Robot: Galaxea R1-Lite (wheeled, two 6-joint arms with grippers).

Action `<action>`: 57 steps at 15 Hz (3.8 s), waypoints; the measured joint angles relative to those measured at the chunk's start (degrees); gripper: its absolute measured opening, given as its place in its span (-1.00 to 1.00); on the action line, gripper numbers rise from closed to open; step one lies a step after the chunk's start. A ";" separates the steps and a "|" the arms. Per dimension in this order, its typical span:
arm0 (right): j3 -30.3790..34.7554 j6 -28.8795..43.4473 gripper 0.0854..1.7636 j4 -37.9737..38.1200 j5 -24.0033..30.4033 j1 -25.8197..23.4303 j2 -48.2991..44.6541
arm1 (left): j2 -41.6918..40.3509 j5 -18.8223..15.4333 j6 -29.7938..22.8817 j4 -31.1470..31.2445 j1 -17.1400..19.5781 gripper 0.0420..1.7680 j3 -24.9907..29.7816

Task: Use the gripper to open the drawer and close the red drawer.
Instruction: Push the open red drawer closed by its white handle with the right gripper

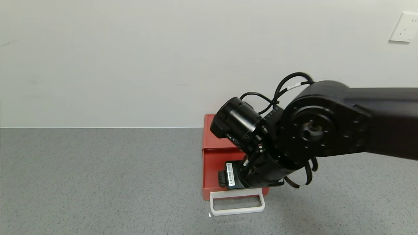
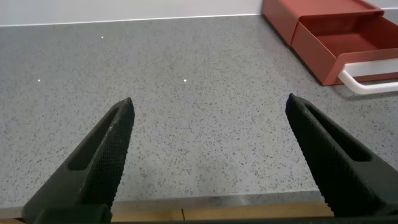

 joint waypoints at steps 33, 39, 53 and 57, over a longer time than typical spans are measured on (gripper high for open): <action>59.69 -22.85 0.94 -36.52 15.03 -5.53 -53.29 | 0.00 0.01 -0.26 -0.18 0.00 0.98 0.00; 59.71 -22.86 0.94 -36.57 14.95 -5.55 -53.00 | 0.00 0.00 -0.26 -0.18 0.00 0.98 0.00; 43.47 -21.88 0.94 -29.10 12.48 -6.01 -41.73 | 0.00 0.00 -0.09 -0.18 0.00 0.98 0.00; 31.43 -14.97 0.94 -18.91 6.64 -4.28 -31.04 | 0.00 0.06 0.02 -0.07 0.00 0.98 0.00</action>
